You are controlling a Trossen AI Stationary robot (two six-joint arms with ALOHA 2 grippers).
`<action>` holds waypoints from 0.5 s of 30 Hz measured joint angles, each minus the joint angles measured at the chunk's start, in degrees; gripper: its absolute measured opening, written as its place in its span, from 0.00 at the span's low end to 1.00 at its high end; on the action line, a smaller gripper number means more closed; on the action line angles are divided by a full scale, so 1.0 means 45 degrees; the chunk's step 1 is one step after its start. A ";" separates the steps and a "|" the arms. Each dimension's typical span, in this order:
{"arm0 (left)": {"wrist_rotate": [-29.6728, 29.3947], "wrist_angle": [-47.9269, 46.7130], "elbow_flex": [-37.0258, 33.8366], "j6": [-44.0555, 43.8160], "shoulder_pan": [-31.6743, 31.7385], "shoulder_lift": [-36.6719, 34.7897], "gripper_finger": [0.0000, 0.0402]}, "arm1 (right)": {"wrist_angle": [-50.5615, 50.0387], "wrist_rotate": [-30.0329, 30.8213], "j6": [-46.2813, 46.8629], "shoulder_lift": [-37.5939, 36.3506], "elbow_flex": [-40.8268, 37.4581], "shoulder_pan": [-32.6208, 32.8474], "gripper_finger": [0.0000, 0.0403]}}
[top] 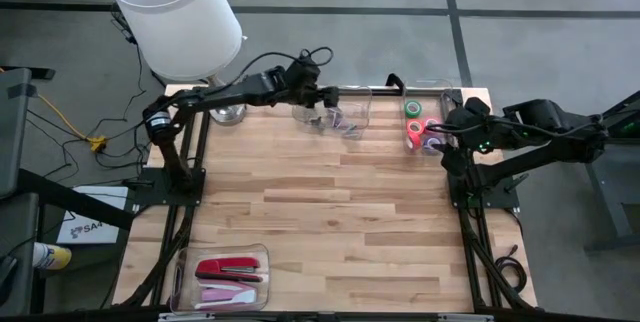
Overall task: Pick and place Stapler, Stapler remover, tape
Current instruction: Return to Home Position
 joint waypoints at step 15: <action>-0.1650 -0.0334 0.0005 0.3370 -0.1606 -0.2474 0.74 | -0.0100 0.0625 0.0082 -0.0010 0.0002 -0.0029 0.66</action>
